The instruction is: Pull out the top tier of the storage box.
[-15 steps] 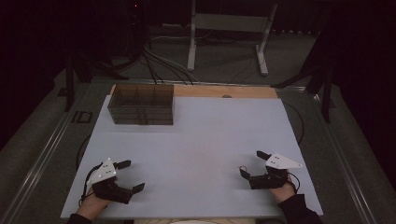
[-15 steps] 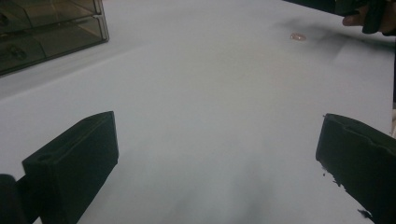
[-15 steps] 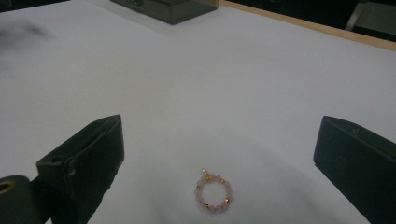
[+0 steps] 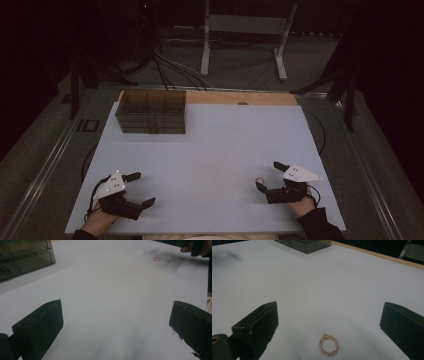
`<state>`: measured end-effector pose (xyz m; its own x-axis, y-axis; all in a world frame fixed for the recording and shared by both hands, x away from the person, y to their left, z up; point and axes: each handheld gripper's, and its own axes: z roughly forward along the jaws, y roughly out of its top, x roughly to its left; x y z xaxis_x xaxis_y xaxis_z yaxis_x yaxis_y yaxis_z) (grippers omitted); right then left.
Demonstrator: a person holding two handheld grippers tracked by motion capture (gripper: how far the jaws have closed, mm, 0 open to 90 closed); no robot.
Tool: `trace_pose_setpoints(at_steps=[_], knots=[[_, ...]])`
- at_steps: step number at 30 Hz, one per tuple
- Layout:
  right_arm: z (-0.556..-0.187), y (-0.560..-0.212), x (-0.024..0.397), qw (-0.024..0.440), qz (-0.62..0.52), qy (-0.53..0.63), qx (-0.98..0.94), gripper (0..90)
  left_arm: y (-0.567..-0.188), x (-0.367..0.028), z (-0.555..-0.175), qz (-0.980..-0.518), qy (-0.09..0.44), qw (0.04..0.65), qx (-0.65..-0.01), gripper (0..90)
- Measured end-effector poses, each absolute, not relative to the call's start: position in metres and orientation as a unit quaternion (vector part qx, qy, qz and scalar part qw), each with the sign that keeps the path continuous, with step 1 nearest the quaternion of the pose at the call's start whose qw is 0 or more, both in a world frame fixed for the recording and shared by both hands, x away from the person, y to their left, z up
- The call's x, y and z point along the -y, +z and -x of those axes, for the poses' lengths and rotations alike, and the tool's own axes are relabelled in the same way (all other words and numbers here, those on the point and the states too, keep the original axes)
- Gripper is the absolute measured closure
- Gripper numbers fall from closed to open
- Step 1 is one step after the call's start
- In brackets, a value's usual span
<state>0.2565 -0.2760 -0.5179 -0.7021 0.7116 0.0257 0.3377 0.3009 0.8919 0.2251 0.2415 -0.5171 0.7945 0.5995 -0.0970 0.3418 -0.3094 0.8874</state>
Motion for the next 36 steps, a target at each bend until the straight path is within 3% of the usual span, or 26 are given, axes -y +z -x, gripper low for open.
trace_pose_setpoints(at_steps=[24,36], knots=[[-0.255,-0.515,0.274,0.199,-0.331,0.496,-0.777,2.4,-0.497,-0.233,-0.224,-0.815,0.131,0.511,-0.242,0.0],[-0.255,-0.515,0.272,0.198,-0.329,0.497,-0.778,2.4,-0.480,-0.237,-0.232,-0.820,0.161,0.499,-0.228,0.0]])
